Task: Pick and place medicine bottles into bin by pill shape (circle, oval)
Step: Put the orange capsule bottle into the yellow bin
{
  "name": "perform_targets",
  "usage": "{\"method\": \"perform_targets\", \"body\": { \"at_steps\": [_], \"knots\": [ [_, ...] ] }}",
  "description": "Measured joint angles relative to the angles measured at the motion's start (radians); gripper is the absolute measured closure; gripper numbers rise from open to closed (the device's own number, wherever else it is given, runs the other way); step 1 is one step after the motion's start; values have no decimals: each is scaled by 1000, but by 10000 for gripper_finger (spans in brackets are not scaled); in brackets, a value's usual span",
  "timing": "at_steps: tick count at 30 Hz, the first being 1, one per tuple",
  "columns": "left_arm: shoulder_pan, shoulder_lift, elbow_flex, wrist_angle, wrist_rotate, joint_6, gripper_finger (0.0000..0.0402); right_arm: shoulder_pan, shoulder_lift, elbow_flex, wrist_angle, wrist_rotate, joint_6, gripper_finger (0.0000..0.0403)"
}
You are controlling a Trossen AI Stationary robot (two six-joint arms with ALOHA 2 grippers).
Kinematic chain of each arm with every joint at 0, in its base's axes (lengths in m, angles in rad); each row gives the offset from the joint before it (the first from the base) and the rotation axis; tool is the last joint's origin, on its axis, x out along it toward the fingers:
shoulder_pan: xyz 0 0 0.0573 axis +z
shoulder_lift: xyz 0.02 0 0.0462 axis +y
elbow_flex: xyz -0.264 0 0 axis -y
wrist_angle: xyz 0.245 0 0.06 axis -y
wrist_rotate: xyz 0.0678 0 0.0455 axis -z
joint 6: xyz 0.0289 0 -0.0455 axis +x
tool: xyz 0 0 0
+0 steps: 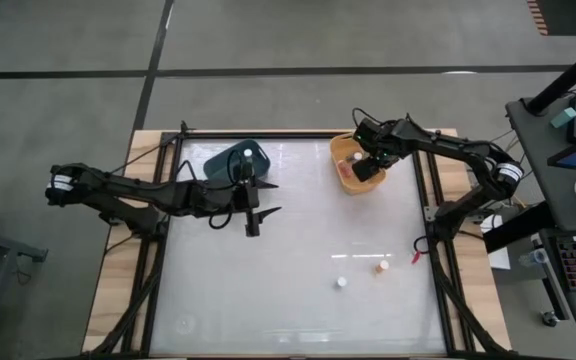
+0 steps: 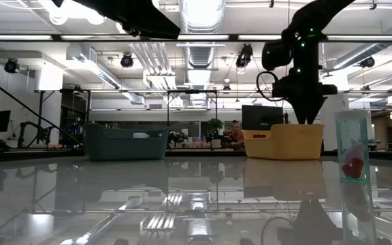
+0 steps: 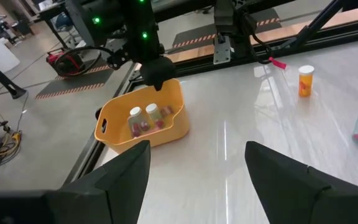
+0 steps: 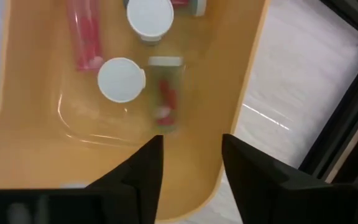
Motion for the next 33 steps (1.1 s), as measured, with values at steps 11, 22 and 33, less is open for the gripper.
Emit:
{"method": "perform_targets", "body": {
  "at_steps": [11,22,33],
  "knots": [
    [0,0,0,0,0,0,155,7,0,49,-1,-5,12,212],
    [0,0,0,0,0,5,155,126,-14,102,-54,-9,55,223],
    [0,0,0,0,0,5,155,369,-75,93,-56,-10,162,225]
  ]
}}
